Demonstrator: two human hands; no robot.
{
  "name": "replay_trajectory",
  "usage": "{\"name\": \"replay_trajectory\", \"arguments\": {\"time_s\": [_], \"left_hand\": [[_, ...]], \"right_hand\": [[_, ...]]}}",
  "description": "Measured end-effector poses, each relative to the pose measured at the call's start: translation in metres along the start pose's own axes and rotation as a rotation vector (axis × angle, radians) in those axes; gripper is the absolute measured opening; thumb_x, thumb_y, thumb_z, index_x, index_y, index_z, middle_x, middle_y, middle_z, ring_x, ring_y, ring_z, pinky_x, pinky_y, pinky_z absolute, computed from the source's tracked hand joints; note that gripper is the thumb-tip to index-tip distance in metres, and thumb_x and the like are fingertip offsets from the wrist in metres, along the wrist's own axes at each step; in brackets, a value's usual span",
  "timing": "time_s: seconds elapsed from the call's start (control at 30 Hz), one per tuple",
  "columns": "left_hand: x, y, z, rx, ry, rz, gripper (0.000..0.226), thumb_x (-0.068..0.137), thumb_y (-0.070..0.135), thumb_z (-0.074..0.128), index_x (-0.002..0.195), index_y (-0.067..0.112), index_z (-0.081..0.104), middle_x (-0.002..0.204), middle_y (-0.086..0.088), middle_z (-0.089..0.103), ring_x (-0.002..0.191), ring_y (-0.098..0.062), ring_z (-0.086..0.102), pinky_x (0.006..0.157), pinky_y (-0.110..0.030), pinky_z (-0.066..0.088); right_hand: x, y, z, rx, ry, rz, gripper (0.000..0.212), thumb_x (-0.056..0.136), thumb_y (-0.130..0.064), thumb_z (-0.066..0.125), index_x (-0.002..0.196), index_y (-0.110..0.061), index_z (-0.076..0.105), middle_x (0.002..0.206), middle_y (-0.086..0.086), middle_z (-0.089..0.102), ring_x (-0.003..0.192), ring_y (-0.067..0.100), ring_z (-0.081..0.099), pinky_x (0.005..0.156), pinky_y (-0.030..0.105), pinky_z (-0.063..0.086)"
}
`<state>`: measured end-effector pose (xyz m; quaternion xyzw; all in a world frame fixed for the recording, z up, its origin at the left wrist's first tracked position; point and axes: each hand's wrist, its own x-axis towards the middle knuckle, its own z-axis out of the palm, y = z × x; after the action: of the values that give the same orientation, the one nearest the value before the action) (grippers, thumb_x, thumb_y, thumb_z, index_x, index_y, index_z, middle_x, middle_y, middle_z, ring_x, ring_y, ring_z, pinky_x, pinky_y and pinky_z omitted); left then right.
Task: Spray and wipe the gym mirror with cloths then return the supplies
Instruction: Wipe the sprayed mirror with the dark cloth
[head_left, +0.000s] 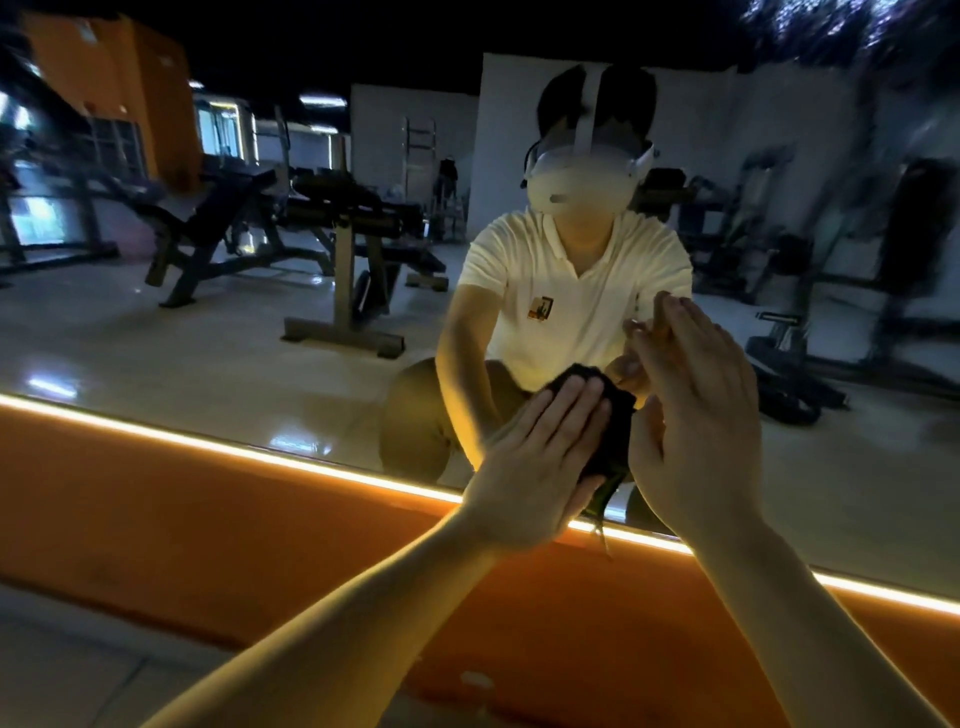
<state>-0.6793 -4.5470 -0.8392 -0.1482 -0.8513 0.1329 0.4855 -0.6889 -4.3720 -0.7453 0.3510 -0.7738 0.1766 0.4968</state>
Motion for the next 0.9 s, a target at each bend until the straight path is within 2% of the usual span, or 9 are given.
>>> {"name": "replay_trajectory", "arguments": {"time_s": [0.13, 0.27, 0.43, 0.53, 0.57, 0.63, 0.73, 0.8, 0.9], "left_hand": [[-0.019, -0.049, -0.009, 0.028, 0.005, 0.065, 0.07, 0.112, 0.045, 0.035, 0.164, 0.005, 0.011, 0.173, -0.015, -0.002, 0.161, -0.03, -0.001, 0.131, -0.044, 0.0], [-0.062, -0.112, -0.029, 0.03, -0.032, -0.134, 0.076, 0.111, 0.048, 0.034, 0.165, 0.007, 0.0, 0.173, -0.015, -0.008, 0.161, -0.031, -0.002, 0.131, -0.046, 0.003], [-0.114, -0.172, -0.081, 0.138, -0.152, -0.36, 0.077, 0.11, 0.05, 0.031, 0.163, -0.003, 0.011, 0.171, -0.025, 0.005, 0.16, -0.037, 0.006, 0.128, -0.057, 0.018], [-0.132, -0.194, -0.101, 0.253, -0.171, -0.469, 0.076, 0.108, 0.052, 0.038, 0.162, 0.0, 0.025, 0.158, -0.033, 0.032, 0.144, -0.048, 0.037, 0.119, -0.058, 0.033], [-0.136, -0.199, -0.103, 0.271, -0.172, -0.498, 0.073, 0.108, 0.05, 0.042, 0.161, 0.001, 0.029, 0.145, -0.033, 0.043, 0.128, -0.047, 0.048, 0.108, -0.056, 0.042], [-0.143, -0.197, -0.1, 0.239, -0.149, -0.537, 0.069, 0.107, 0.04, 0.049, 0.16, 0.001, 0.03, 0.124, -0.029, 0.051, 0.105, -0.041, 0.055, 0.089, -0.05, 0.049], [-0.141, -0.172, -0.088, 0.081, -0.08, -0.546, 0.063, 0.105, 0.017, 0.053, 0.16, -0.003, 0.027, 0.128, -0.028, 0.053, 0.108, -0.039, 0.06, 0.093, -0.049, 0.055], [-0.126, -0.154, -0.084, -0.006, -0.054, -0.488, 0.066, 0.101, 0.01, 0.058, 0.159, -0.003, 0.03, 0.132, -0.027, 0.055, 0.111, -0.037, 0.063, 0.097, -0.049, 0.057], [-0.096, -0.125, -0.08, -0.122, -0.053, -0.338, 0.07, 0.095, 0.005, 0.067, 0.157, 0.004, 0.036, 0.132, -0.021, 0.059, 0.109, -0.03, 0.067, 0.092, -0.043, 0.06]], "right_hand": [[-0.002, -0.009, 0.008, 0.042, 0.009, -0.028, 0.053, 0.094, -0.012, 0.043, 0.144, -0.003, 0.055, 0.163, 0.018, 0.036, 0.154, 0.034, 0.029, 0.121, 0.062, 0.026], [0.001, -0.02, 0.019, 0.073, 0.057, -0.017, 0.049, 0.092, -0.006, 0.054, 0.141, -0.003, 0.059, 0.16, 0.02, 0.039, 0.152, 0.037, 0.03, 0.12, 0.062, 0.027], [0.007, -0.031, 0.024, 0.068, 0.106, 0.02, 0.046, 0.091, -0.007, 0.055, 0.136, -0.002, 0.062, 0.155, 0.024, 0.043, 0.148, 0.042, 0.035, 0.118, 0.062, 0.03], [0.007, -0.038, 0.023, 0.071, 0.082, -0.018, 0.044, 0.09, -0.007, 0.055, 0.133, -0.001, 0.063, 0.153, 0.024, 0.045, 0.147, 0.04, 0.036, 0.121, 0.058, 0.027], [0.007, -0.041, 0.022, 0.074, 0.076, -0.027, 0.043, 0.09, -0.007, 0.055, 0.132, -0.001, 0.063, 0.153, 0.023, 0.046, 0.147, 0.039, 0.036, 0.122, 0.056, 0.025], [0.007, -0.045, 0.02, 0.084, 0.069, -0.04, 0.041, 0.09, -0.006, 0.055, 0.129, 0.0, 0.065, 0.152, 0.023, 0.046, 0.147, 0.039, 0.036, 0.125, 0.053, 0.022], [0.004, -0.048, 0.02, 0.101, 0.046, -0.034, 0.039, 0.09, -0.005, 0.053, 0.126, 0.0, 0.067, 0.151, 0.022, 0.048, 0.147, 0.037, 0.038, 0.125, 0.051, 0.023], [0.002, -0.048, 0.022, 0.123, 0.01, -0.023, 0.04, 0.091, -0.009, 0.048, 0.125, -0.001, 0.068, 0.15, 0.02, 0.049, 0.147, 0.034, 0.038, 0.121, 0.054, 0.029], [-0.002, -0.048, 0.025, 0.138, -0.019, -0.018, 0.041, 0.091, -0.012, 0.045, 0.123, -0.002, 0.068, 0.147, 0.019, 0.051, 0.145, 0.033, 0.041, 0.119, 0.056, 0.032]]}}
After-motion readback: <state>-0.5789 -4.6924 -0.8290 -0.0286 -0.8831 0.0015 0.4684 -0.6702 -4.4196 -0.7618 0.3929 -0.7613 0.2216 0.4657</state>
